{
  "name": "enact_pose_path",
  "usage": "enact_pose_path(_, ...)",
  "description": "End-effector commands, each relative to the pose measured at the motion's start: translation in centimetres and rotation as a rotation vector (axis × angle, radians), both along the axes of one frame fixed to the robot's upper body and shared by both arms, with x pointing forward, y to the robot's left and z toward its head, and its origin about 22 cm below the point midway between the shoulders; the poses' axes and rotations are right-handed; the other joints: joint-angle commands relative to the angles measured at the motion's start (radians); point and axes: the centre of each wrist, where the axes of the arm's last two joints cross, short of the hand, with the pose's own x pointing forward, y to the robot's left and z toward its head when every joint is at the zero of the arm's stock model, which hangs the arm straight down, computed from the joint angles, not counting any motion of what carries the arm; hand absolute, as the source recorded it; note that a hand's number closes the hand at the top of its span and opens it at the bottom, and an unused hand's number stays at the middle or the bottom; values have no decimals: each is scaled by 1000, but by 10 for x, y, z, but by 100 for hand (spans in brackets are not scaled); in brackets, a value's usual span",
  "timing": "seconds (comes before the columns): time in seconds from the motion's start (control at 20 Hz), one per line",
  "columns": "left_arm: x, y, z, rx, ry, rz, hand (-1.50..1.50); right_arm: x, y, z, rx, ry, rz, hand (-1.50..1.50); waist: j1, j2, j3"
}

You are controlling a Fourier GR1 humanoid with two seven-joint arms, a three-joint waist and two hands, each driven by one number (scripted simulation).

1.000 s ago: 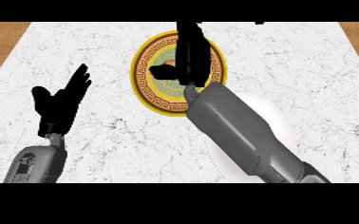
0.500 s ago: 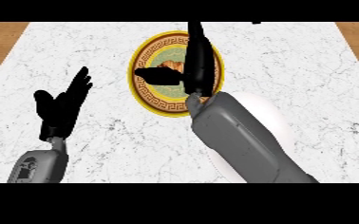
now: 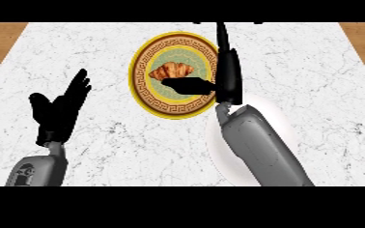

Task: Pick the croissant from the plate and place it in the plate

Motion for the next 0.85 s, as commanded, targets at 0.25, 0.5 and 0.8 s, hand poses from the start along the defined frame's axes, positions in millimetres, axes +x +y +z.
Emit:
enact_pose_path(0.25, 9, 7, -3, -4, 8, -10, 0, -13, -43, -14, -6, 7, -45, -150, -4, -1, 0)
enact_pose_path(0.5, -3, 8, -1, 12, 0, -1, 0, -10, -73, -27, -63, 30, -41, -150, -2, -1, 0)
enact_pose_path(0.8, -16, 24, 4, 15, -5, -11, 0, -16, -80, -8, -68, 59, -62, -150, 0, -1, 0)
